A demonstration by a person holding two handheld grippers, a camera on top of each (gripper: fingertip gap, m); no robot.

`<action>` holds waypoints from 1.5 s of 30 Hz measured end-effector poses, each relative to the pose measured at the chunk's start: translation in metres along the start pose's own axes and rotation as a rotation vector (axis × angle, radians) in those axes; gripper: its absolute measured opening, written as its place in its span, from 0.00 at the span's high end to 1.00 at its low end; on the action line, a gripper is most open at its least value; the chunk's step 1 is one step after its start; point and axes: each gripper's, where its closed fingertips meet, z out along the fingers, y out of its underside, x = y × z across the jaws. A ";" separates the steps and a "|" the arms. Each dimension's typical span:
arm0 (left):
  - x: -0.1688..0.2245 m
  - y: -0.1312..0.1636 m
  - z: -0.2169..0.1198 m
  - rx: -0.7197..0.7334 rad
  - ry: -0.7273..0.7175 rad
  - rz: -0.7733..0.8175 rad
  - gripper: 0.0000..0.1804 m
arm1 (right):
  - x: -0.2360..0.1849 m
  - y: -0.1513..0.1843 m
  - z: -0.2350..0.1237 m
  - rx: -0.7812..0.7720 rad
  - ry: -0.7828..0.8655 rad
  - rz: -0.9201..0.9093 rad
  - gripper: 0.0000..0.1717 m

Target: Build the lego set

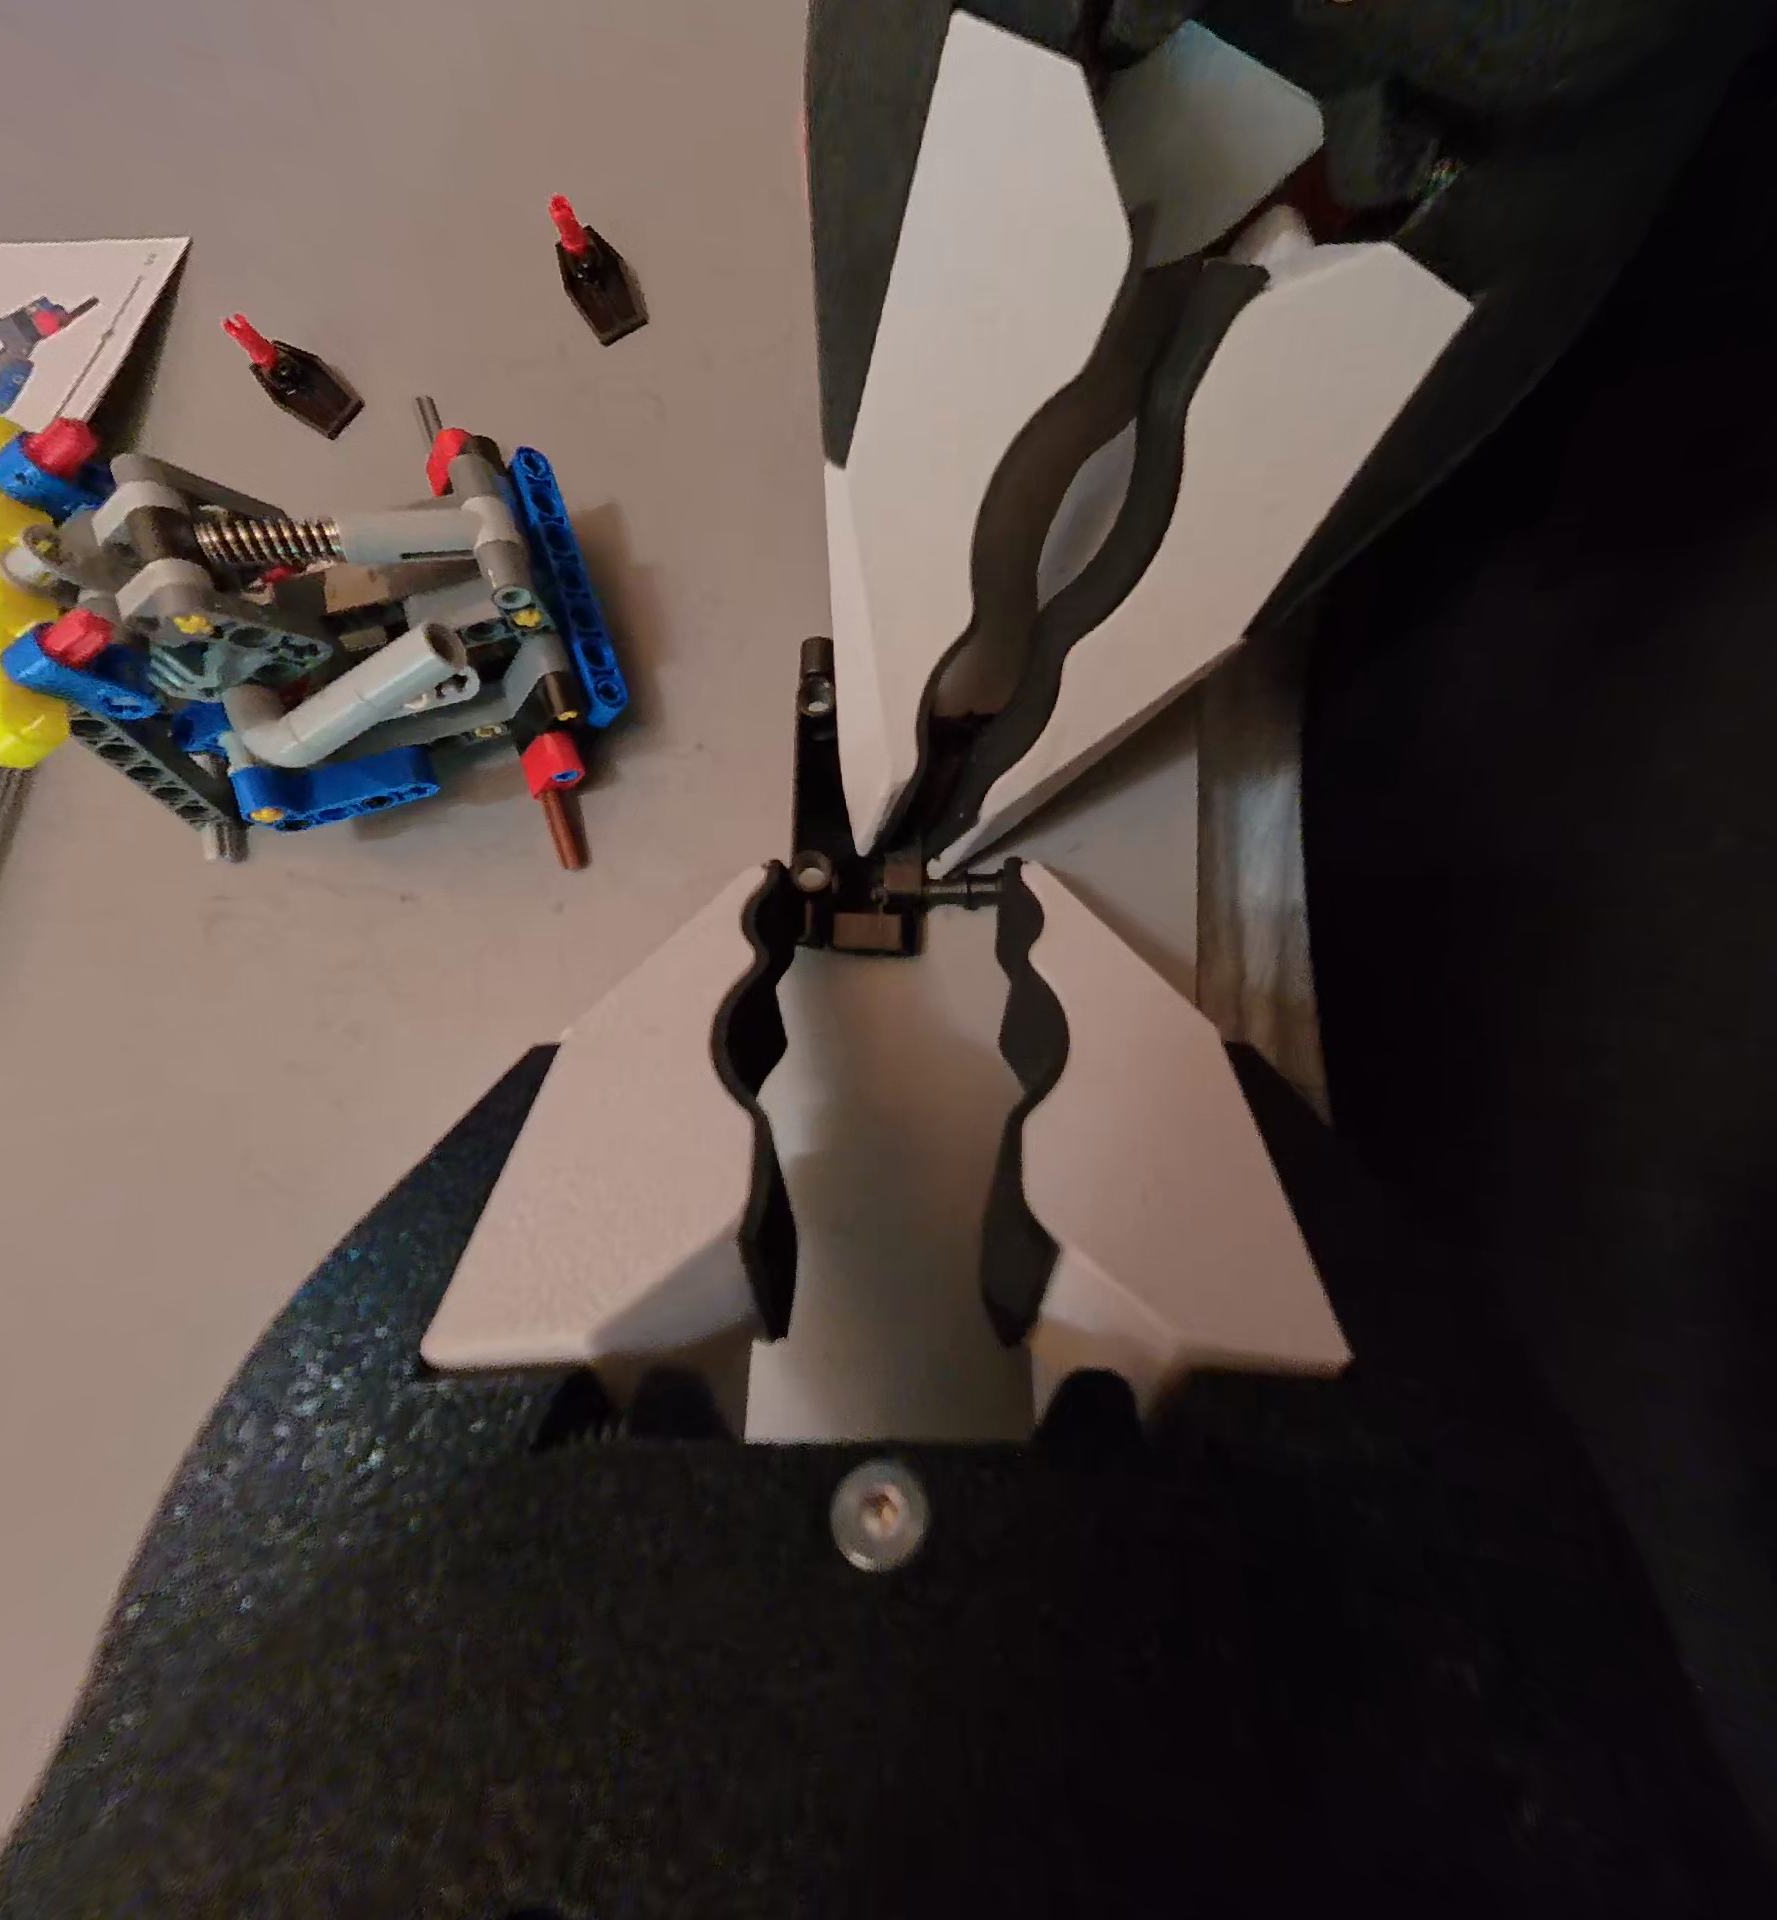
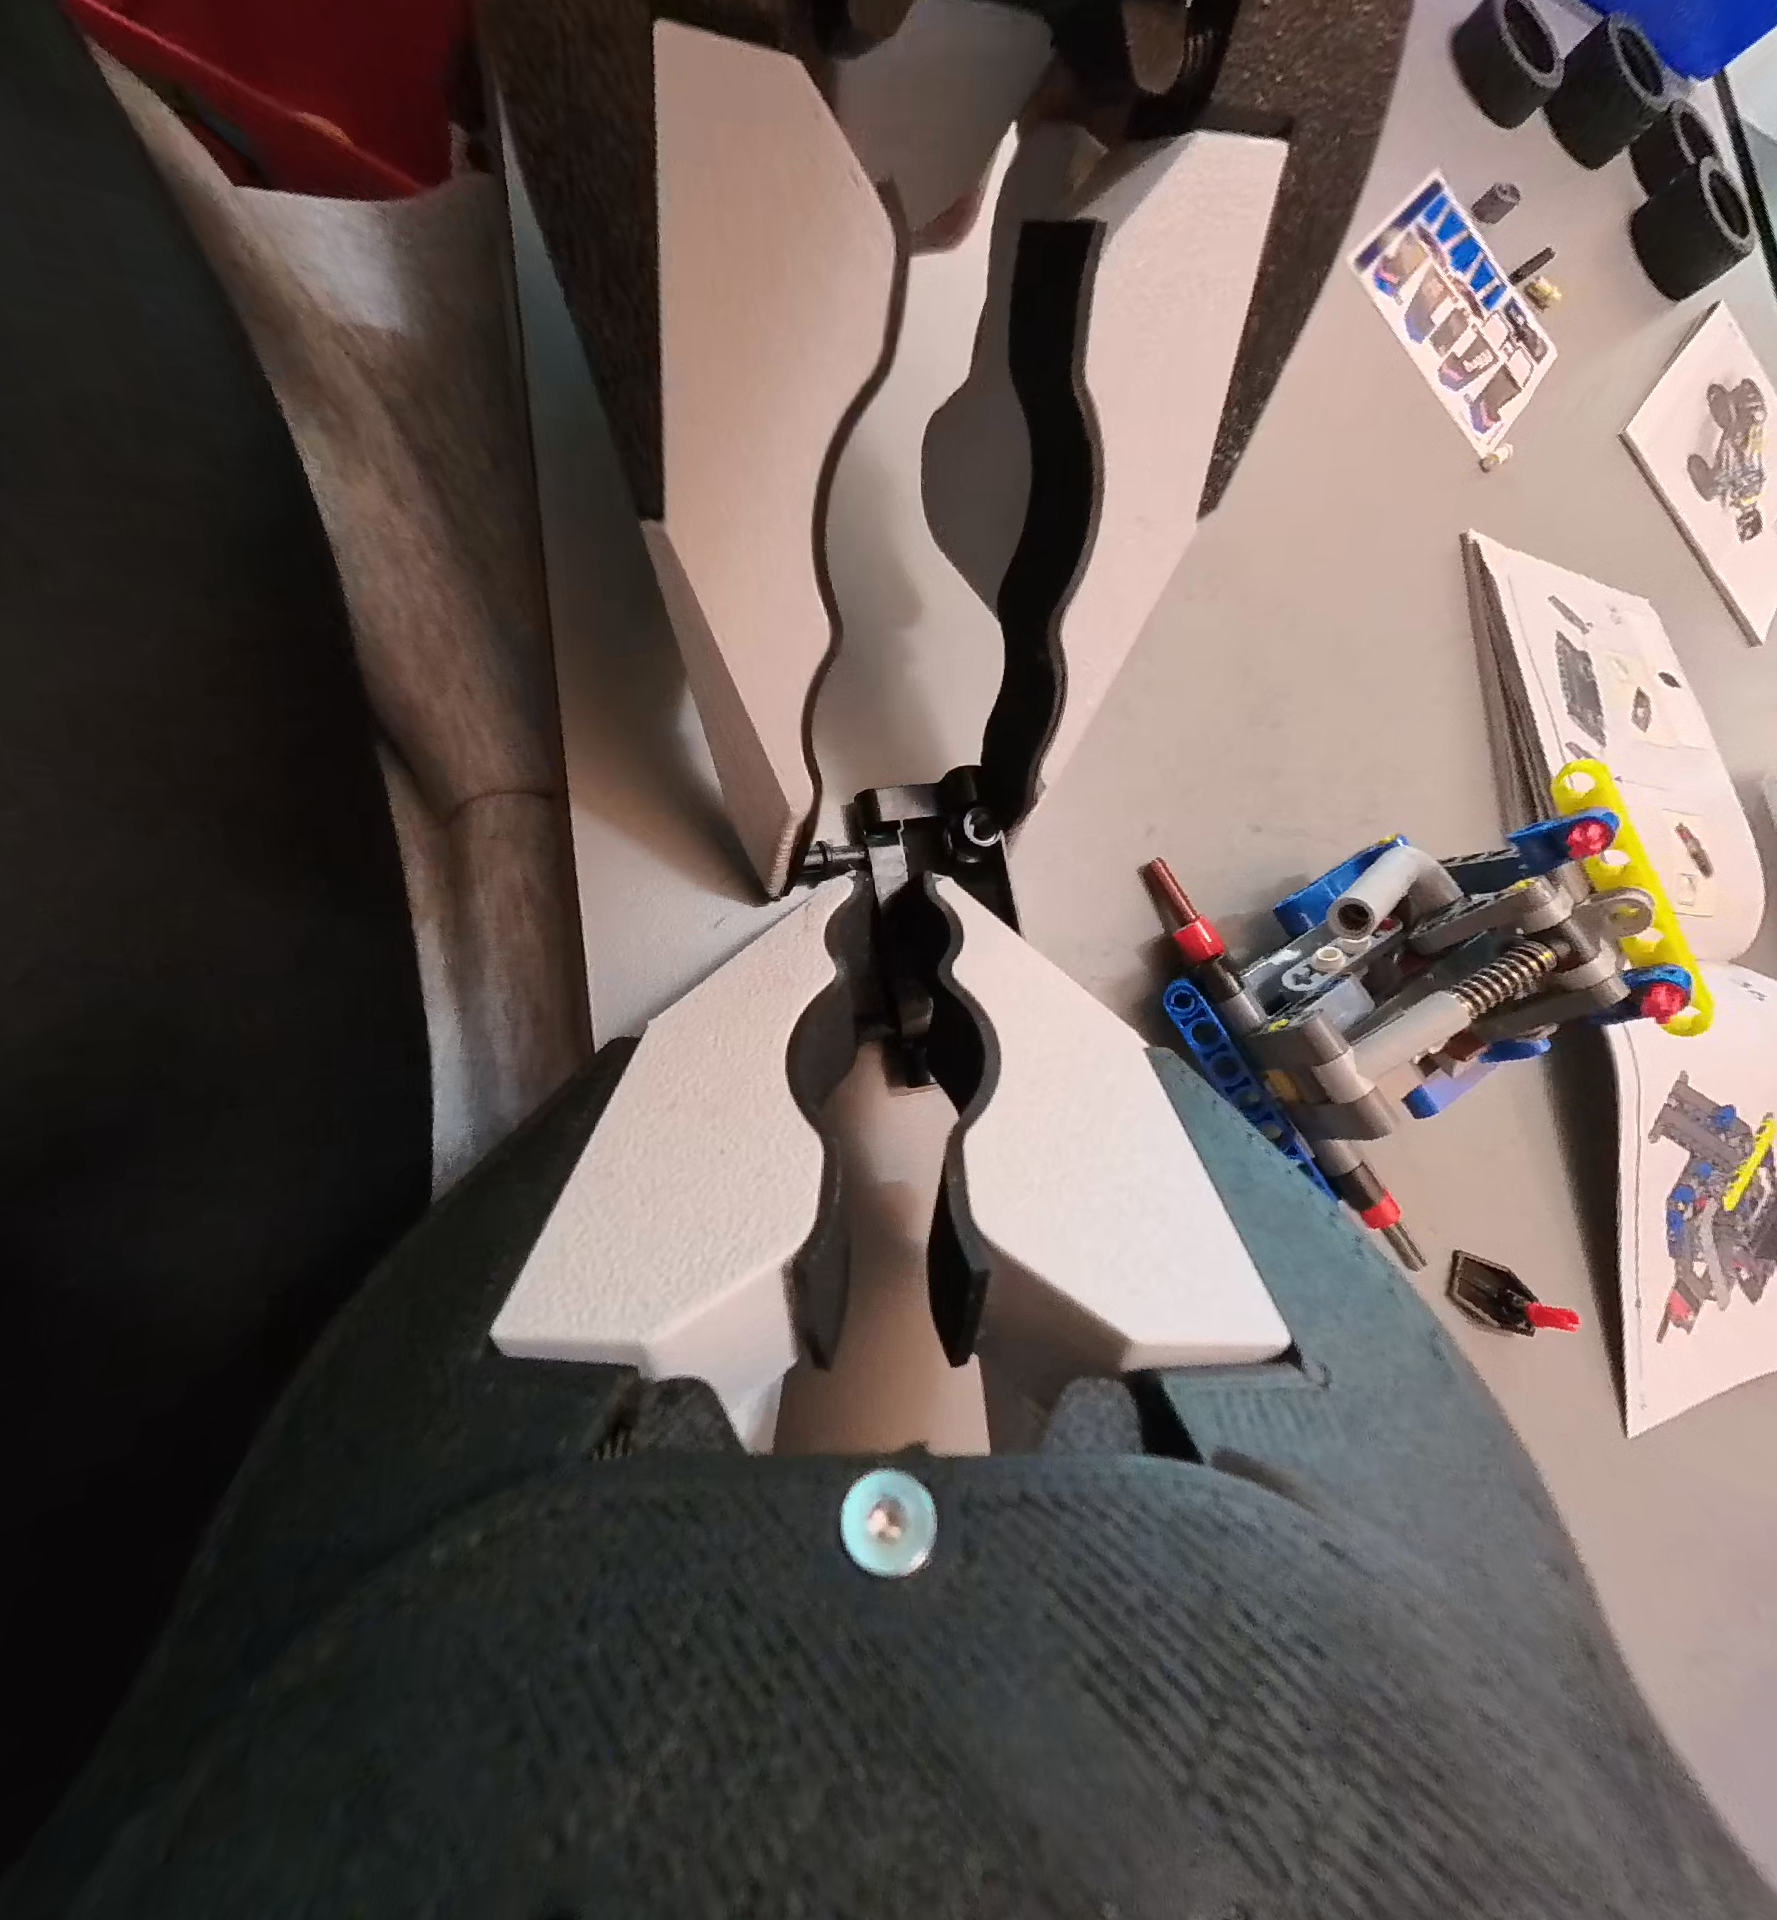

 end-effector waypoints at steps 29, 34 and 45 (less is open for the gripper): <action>0.001 0.001 0.001 -0.012 0.048 0.032 0.79 | 0.013 0.006 0.001 -0.152 -0.289 0.072 0.95; 0.001 0.000 0.001 -0.010 0.030 0.047 0.79 | 0.014 0.005 -0.001 -0.149 -0.190 -0.011 0.95; 0.000 0.000 0.001 -0.021 0.022 0.067 0.79 | 0.009 0.008 -0.013 -0.145 -0.178 -0.187 1.00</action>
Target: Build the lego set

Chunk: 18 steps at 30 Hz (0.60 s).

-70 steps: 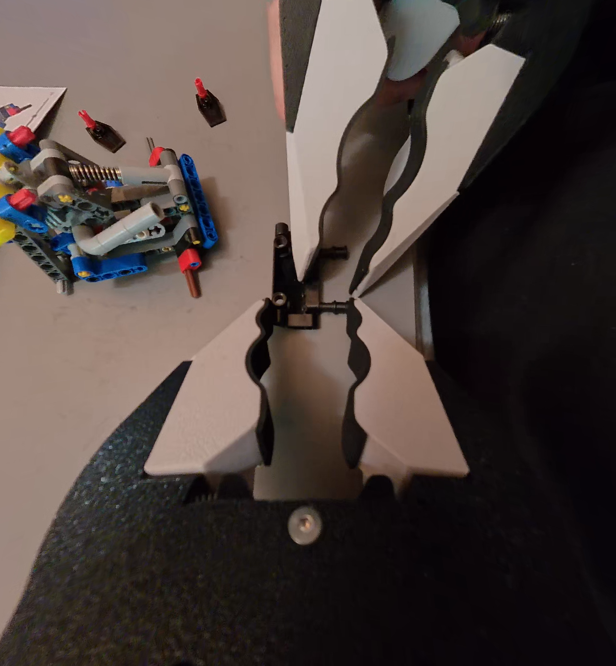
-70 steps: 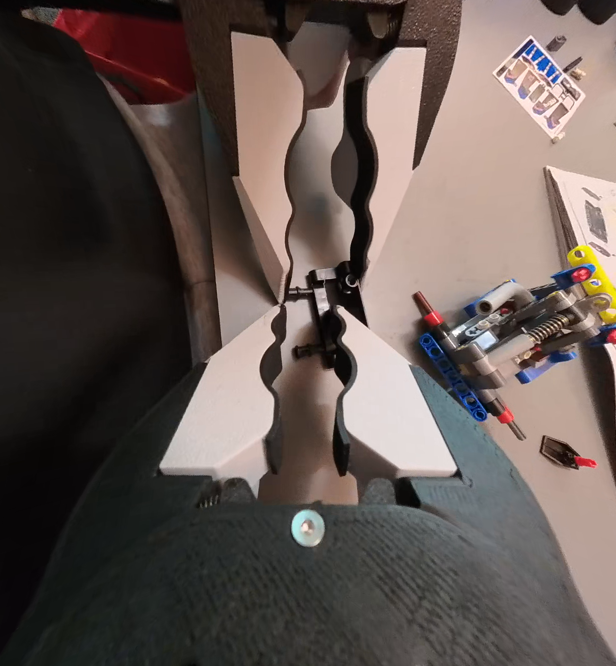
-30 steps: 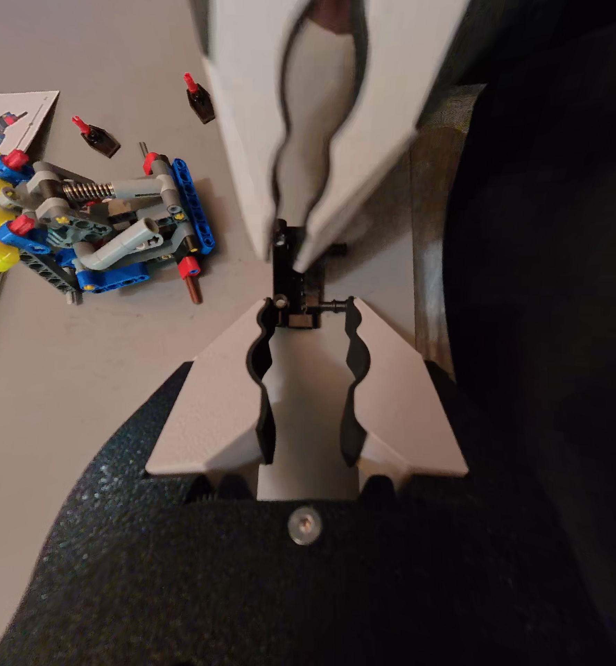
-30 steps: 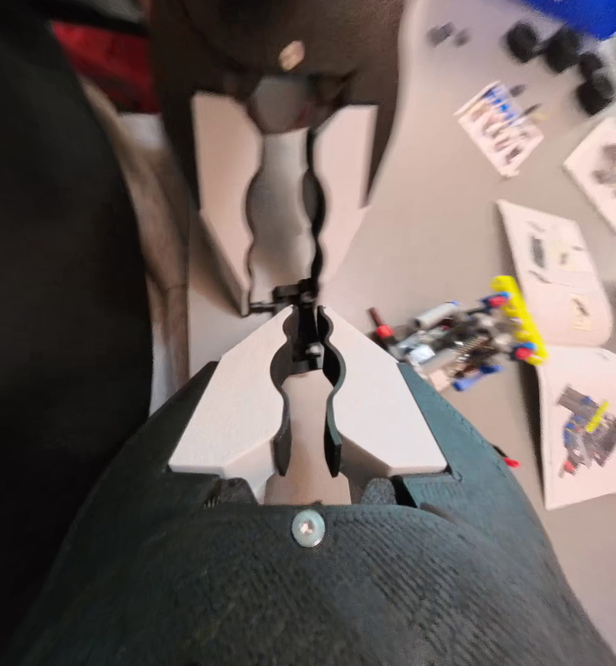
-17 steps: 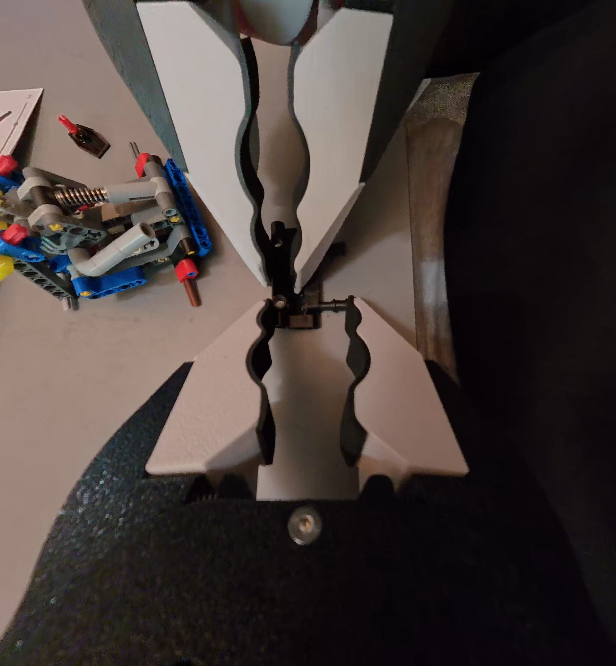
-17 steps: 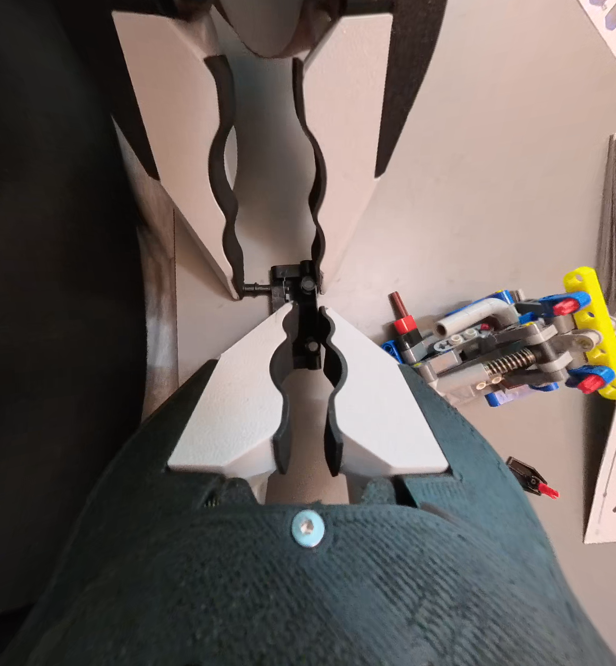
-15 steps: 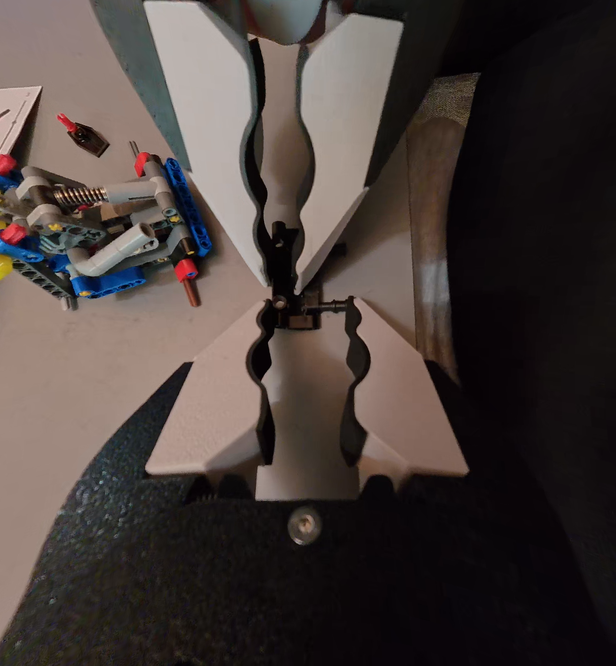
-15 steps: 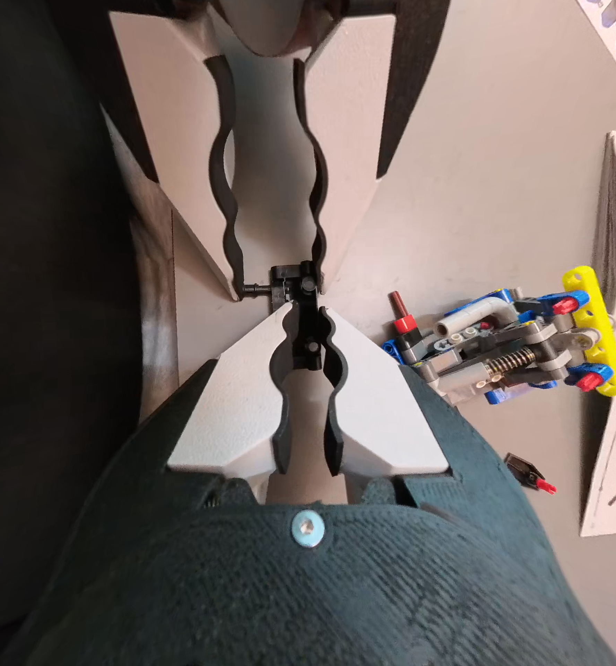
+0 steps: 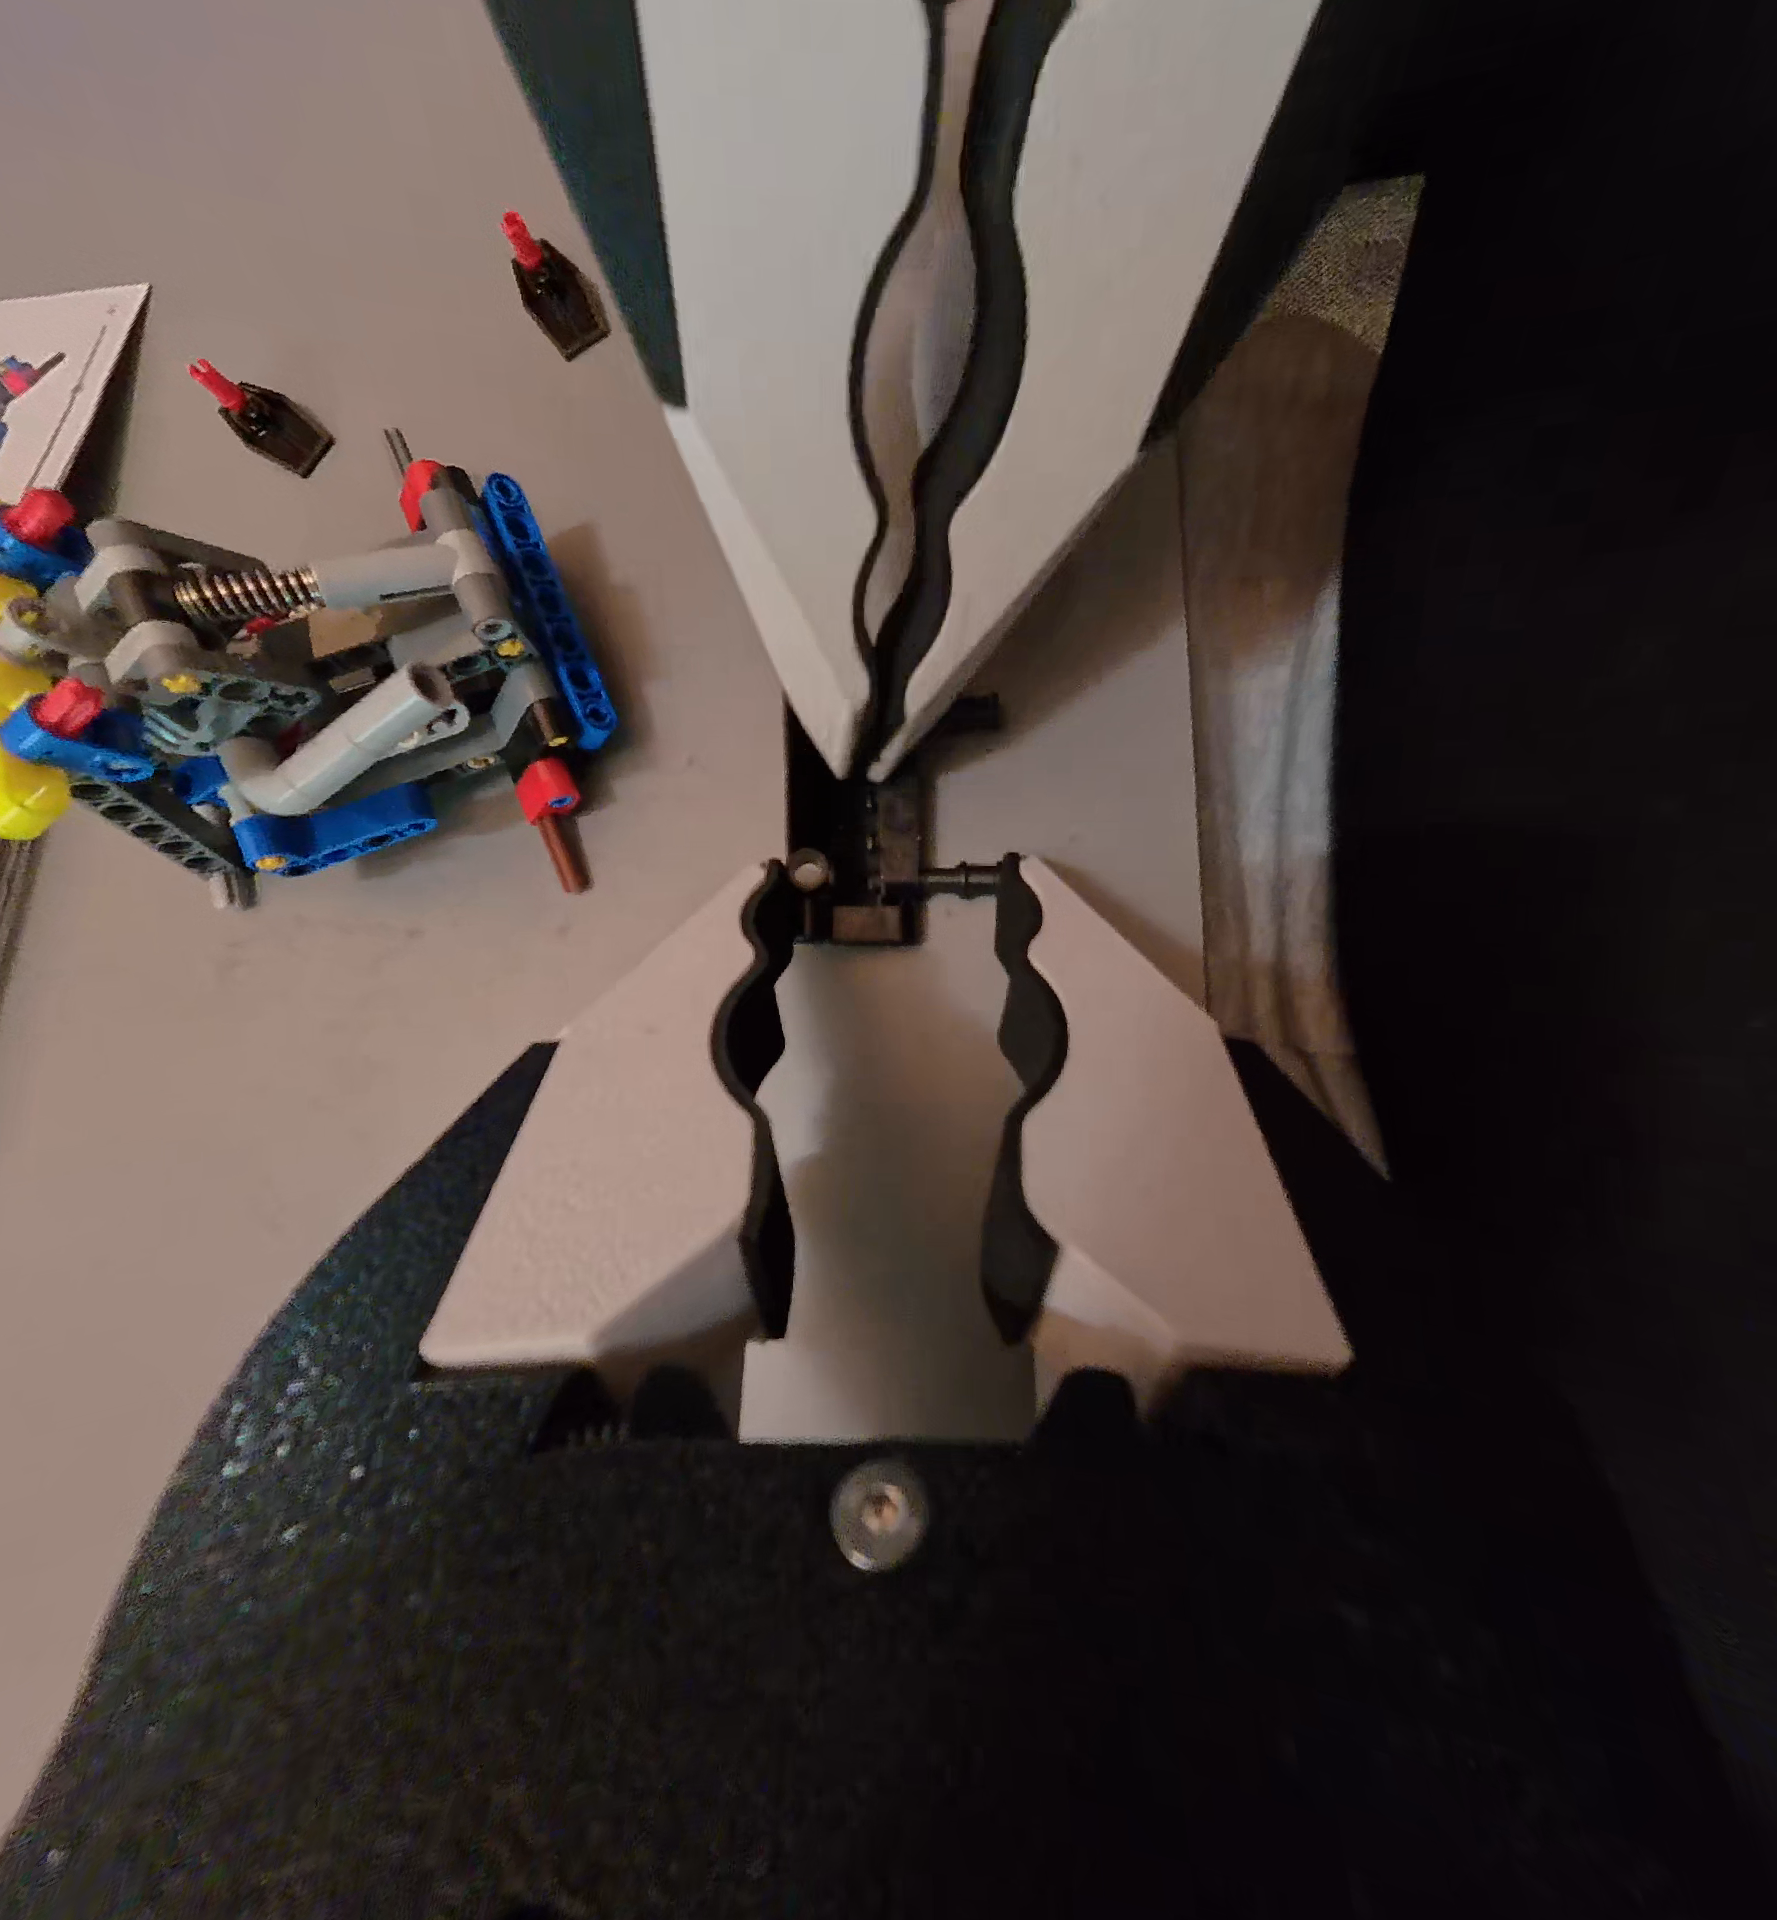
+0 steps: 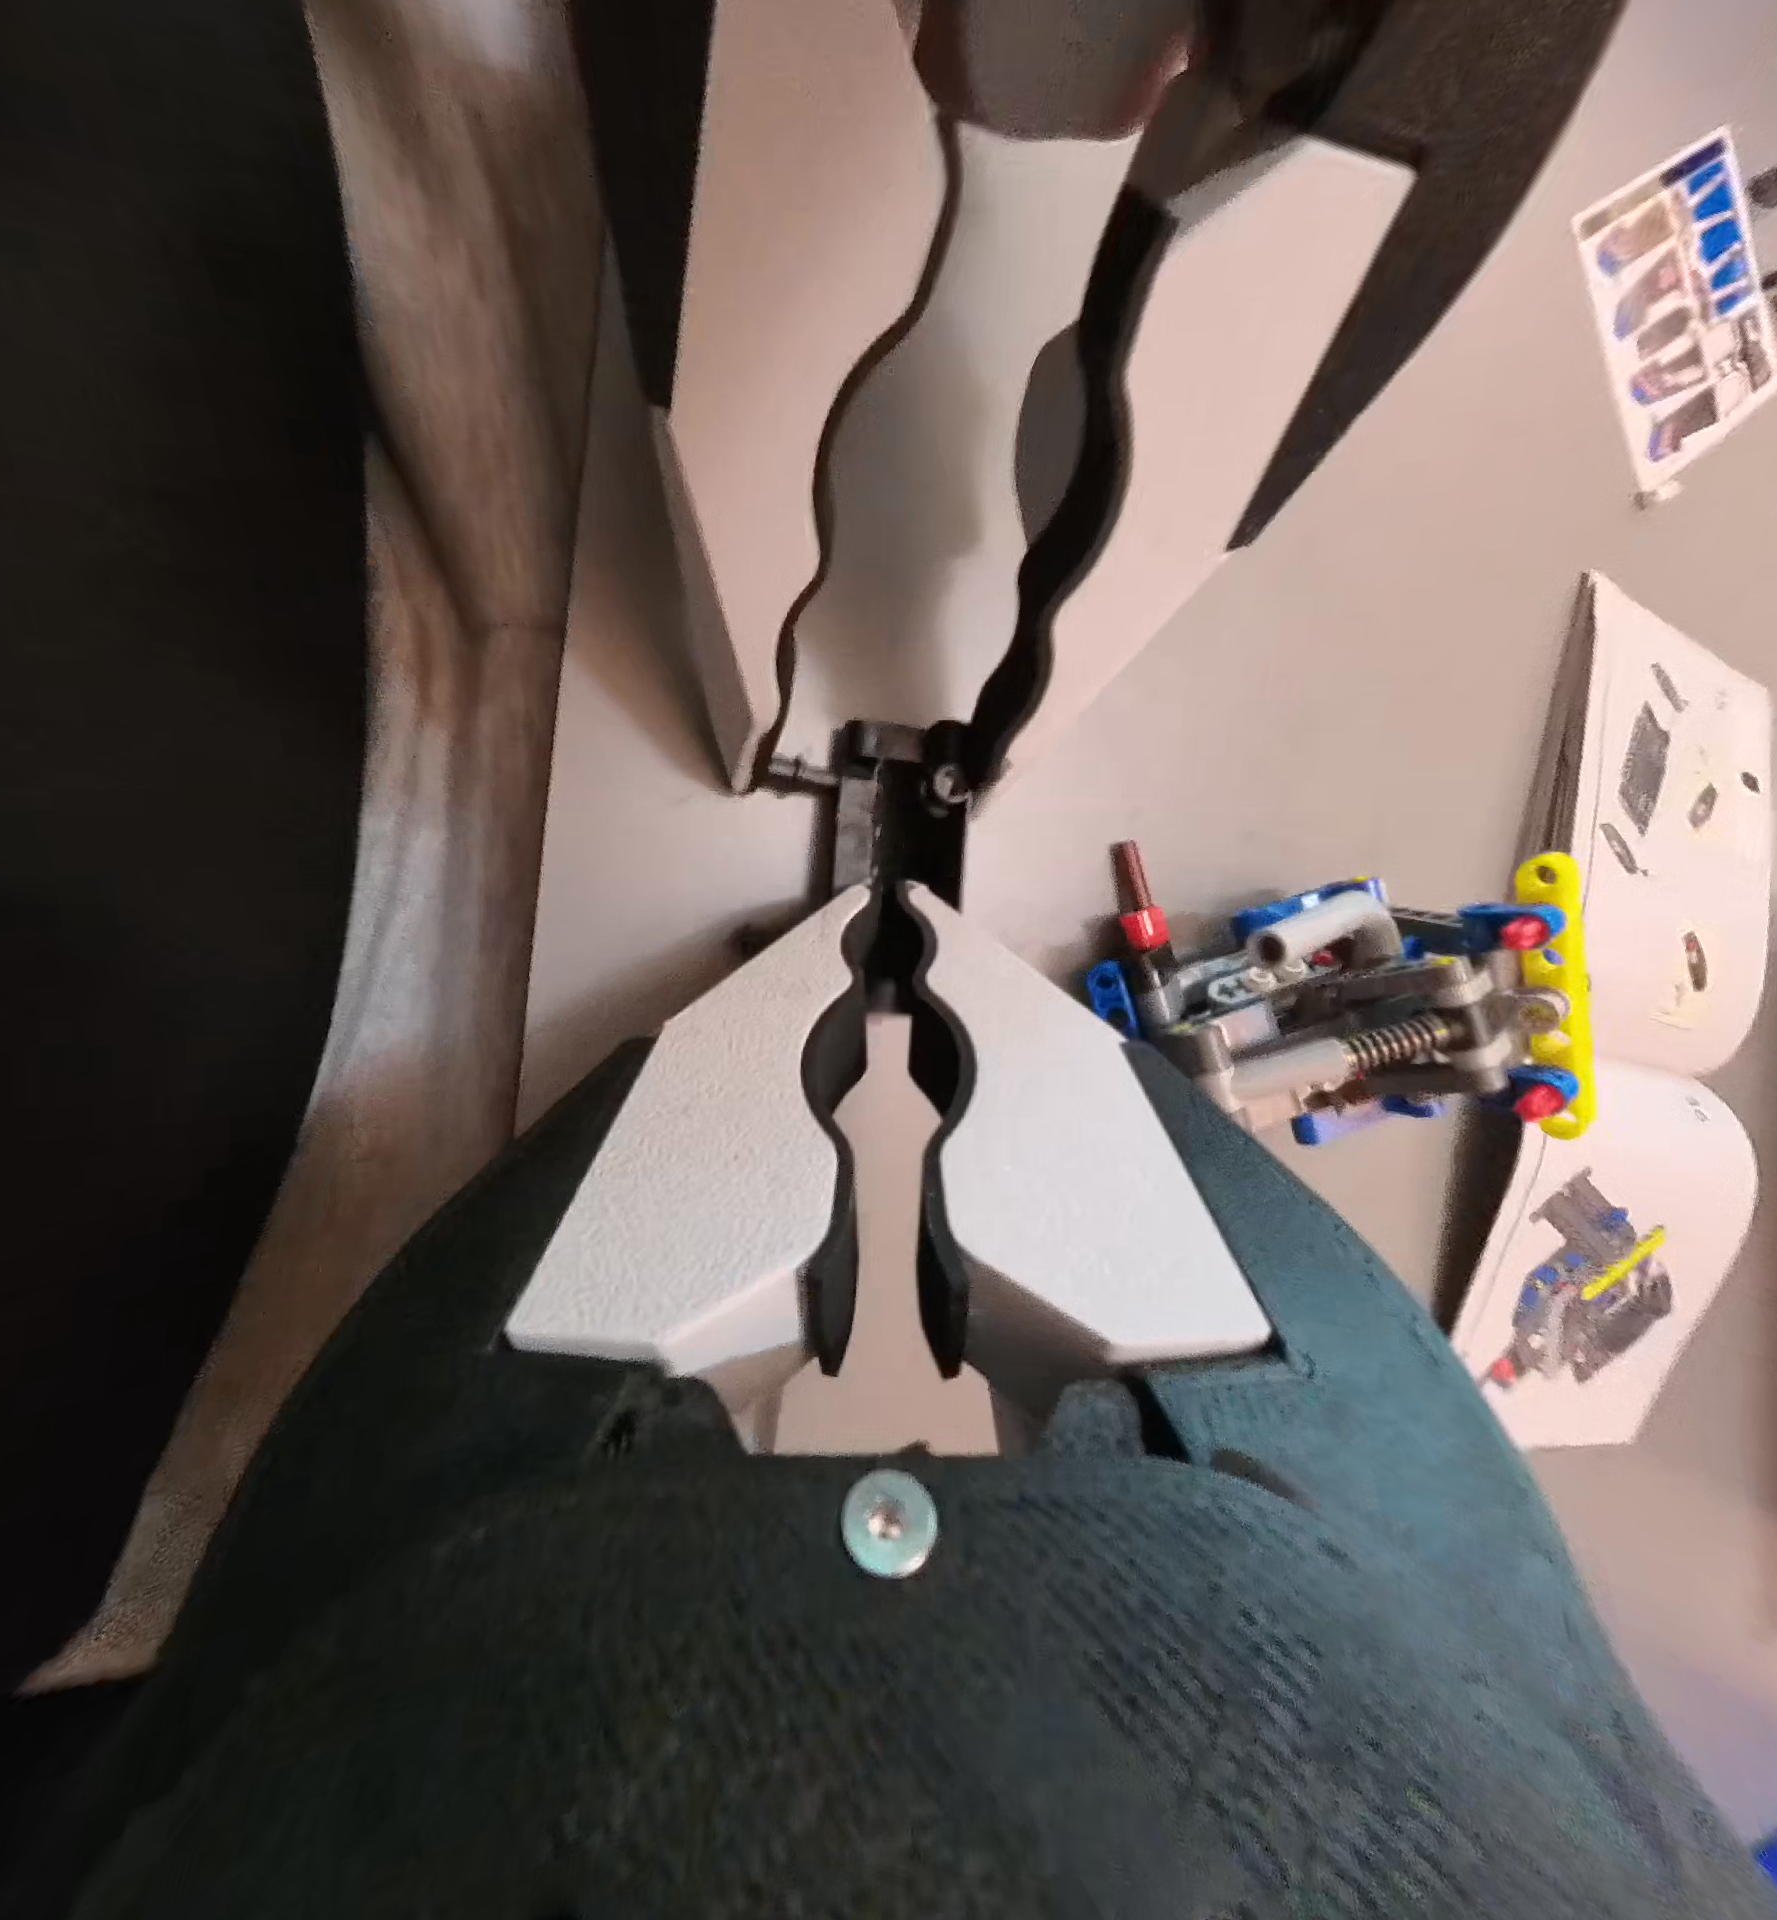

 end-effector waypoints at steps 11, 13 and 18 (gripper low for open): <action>0.000 0.001 0.000 0.011 0.009 -0.013 0.79 | -0.007 -0.007 0.005 0.041 -0.121 0.070 0.98; 0.000 0.001 0.000 0.011 0.008 -0.020 0.79 | -0.008 -0.006 0.006 0.030 -0.131 0.089 0.98; 0.000 0.001 0.000 0.016 -0.001 -0.028 0.79 | -0.009 -0.006 0.011 0.007 -0.107 0.077 0.98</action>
